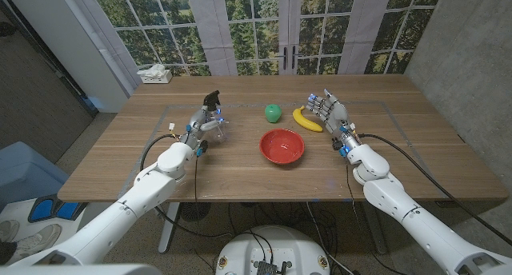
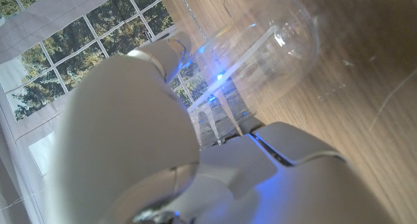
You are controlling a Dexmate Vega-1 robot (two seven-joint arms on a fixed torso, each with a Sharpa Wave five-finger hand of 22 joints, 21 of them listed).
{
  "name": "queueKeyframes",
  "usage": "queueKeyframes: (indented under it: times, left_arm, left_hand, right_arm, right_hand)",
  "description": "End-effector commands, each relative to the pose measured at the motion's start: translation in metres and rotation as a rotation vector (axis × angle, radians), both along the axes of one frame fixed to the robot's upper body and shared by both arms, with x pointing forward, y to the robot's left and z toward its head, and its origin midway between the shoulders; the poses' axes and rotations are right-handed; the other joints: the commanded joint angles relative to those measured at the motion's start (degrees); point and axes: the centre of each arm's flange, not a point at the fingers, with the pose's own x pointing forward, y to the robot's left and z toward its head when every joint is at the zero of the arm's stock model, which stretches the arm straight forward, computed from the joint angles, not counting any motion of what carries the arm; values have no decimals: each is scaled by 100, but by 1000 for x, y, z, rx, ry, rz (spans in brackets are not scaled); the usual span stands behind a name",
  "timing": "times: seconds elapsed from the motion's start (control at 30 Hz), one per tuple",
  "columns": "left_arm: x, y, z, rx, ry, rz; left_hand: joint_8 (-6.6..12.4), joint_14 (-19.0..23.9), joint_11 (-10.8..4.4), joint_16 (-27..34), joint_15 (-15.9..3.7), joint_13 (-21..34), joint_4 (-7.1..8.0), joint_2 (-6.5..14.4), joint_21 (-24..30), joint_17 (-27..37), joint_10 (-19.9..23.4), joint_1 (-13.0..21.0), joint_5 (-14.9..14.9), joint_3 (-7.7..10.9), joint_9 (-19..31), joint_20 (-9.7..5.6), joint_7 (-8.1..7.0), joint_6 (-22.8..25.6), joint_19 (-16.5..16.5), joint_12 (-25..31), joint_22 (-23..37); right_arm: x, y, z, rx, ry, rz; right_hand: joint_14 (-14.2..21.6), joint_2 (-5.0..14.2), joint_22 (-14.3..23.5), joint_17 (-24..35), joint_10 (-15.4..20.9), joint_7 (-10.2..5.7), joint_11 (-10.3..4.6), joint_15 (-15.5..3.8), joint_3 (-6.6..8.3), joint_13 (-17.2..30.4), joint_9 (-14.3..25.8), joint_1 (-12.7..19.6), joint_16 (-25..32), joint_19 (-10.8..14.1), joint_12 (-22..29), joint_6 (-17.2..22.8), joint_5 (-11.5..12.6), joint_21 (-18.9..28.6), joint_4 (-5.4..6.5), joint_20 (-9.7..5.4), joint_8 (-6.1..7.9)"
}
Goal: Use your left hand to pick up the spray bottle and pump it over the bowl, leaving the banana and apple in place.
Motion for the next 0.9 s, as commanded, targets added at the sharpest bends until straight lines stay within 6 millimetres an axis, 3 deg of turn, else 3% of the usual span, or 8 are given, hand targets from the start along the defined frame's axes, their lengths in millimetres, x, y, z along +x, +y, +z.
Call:
queueKeyframes:
  times: [0.03,0.13,0.2,0.4,0.5,0.73,0.87,0.9]
  left_arm:
    - [-7,-5,3,73,15,3]
    - [-8,-6,5,97,14,-14]
    - [-8,-8,6,113,17,-22]
    - [-9,-9,7,117,9,-32]
    - [-10,-9,9,125,-2,-33]
    - [-13,-7,12,115,-29,-60]
    - [-14,-5,15,106,-51,-89]
    - [-14,-4,15,98,-62,-90]
  left_hand:
    - [40,-292,76,-126,-553,34,15,-10,-173,-48,-260,-89,7,-232,7,-294,1,-220,-313,-131,8]
    - [55,-637,174,-280,-364,36,16,33,-357,-118,-529,-180,37,-415,8,-185,27,-367,-579,-227,1]
    - [67,-772,213,-334,-281,35,25,63,-437,-152,-621,-243,50,-510,7,-131,-83,-415,-648,-244,0]
    - [70,-819,147,-349,-286,30,29,76,-508,-184,-674,-315,60,-614,7,-113,-74,-484,-658,-243,-2]
    - [77,-946,218,-391,-192,23,80,65,-635,-212,-816,-499,55,-766,6,-53,-47,-533,-793,-272,-5]
    - [87,-1327,314,-449,-8,2,287,113,-1039,-252,-1134,-1287,-14,-1235,2,47,-54,-696,-1076,-278,-7]
    - [78,-1544,407,-447,103,-6,501,204,-1336,-251,-1329,-2002,-218,-1549,-3,167,6,-803,-1229,-275,-2]
    - [77,-1642,396,-461,111,-9,544,232,-1425,-252,-1387,-2174,-282,-1619,-4,153,-37,-827,-1285,-276,-1]
  right_arm:
    - [-3,-3,-2,6,-5,5]
    - [-3,-4,-3,11,-6,3]
    - [-3,-4,-4,13,-4,5]
    - [-3,-5,-5,12,-1,5]
    - [-2,-5,-4,14,-1,6]
    - [1,-5,-3,10,0,13]
    - [3,-4,-2,9,3,13]
    - [4,-3,-2,7,4,9]
  right_hand:
    - [24,65,25,-2,23,-26,46,15,-11,21,30,-53,-22,27,-9,12,13,-11,-11,33,-15]
    - [24,64,25,-2,21,-27,49,13,-12,20,30,-56,-23,27,-10,10,14,-11,-10,38,-15]
    - [26,64,25,-2,20,-22,47,17,-13,20,30,-58,-23,31,-10,9,14,-10,-10,41,-16]
    - [27,65,25,-2,21,-25,51,18,-15,20,30,-63,-24,33,-10,3,14,-10,-9,43,-18]
    - [29,65,25,-3,15,-24,49,16,-15,20,30,-65,-24,32,-12,5,15,-10,-9,42,-17]
    - [30,64,25,-3,19,-24,50,14,-16,20,30,-69,-25,33,-11,4,15,-10,-10,45,-17]
    - [30,59,25,-6,18,-18,57,19,-17,20,30,-68,-27,36,-11,7,15,-10,-16,46,-15]
    - [31,58,25,-6,18,-24,55,26,-17,19,30,-67,-28,34,-11,8,15,-10,-18,46,-15]
